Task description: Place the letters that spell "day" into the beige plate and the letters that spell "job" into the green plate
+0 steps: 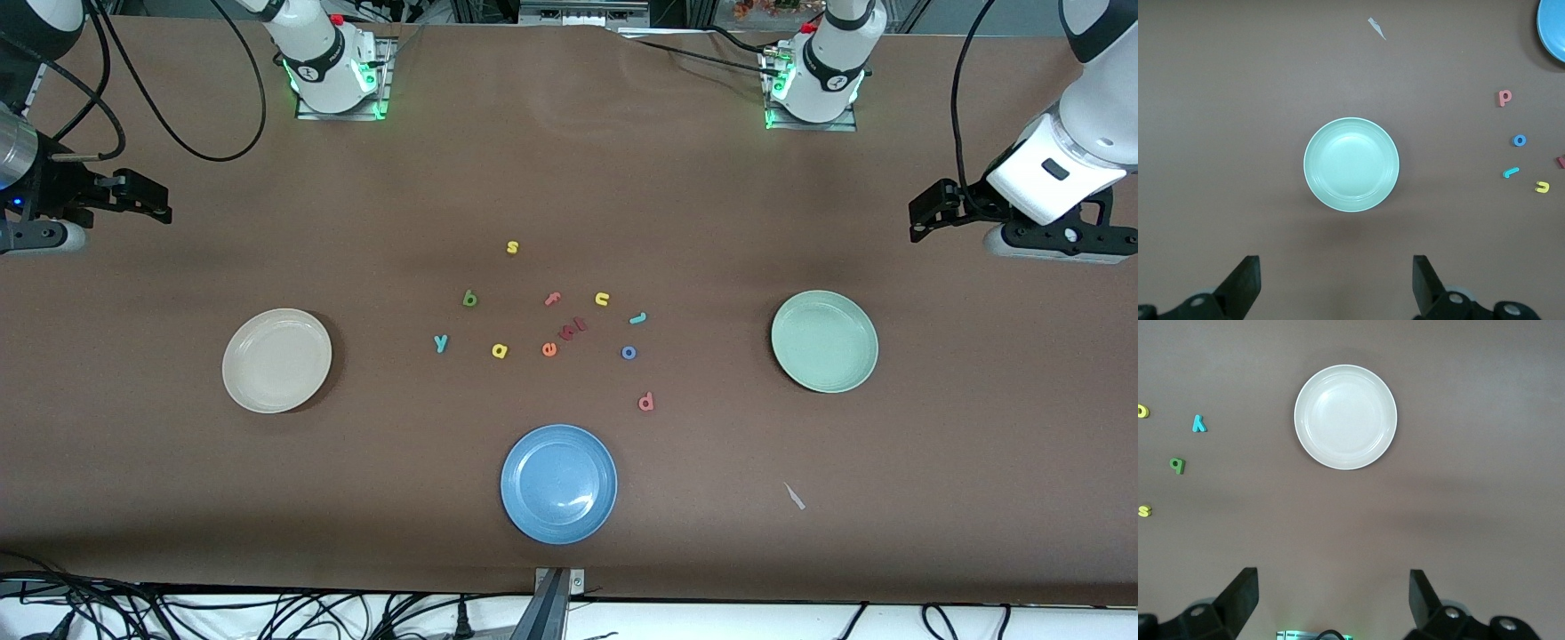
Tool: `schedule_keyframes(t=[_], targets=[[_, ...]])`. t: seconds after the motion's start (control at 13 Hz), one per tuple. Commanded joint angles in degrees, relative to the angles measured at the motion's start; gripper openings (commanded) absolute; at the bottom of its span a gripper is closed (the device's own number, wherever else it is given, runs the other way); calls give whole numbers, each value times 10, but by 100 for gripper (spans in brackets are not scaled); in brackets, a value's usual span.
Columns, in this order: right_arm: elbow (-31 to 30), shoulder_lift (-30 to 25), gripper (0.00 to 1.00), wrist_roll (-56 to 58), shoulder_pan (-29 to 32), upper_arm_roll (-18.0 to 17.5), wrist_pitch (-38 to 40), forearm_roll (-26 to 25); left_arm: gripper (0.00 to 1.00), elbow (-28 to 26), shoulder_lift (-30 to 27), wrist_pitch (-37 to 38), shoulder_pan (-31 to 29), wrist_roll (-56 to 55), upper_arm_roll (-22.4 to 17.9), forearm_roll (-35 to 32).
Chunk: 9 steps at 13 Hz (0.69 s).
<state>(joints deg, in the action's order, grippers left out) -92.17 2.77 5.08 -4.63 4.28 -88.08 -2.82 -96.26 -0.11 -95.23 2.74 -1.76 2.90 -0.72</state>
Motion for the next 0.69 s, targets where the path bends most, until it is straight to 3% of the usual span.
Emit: schedule_keyframes(t=[0.0, 0.62], targets=[[12, 4, 100, 0, 2, -2, 12, -1, 100, 12, 6, 13, -3, 7, 2, 9], [12, 4, 100, 0, 2, -2, 12, -1, 100, 10, 6, 17, -4, 10, 2, 10]])
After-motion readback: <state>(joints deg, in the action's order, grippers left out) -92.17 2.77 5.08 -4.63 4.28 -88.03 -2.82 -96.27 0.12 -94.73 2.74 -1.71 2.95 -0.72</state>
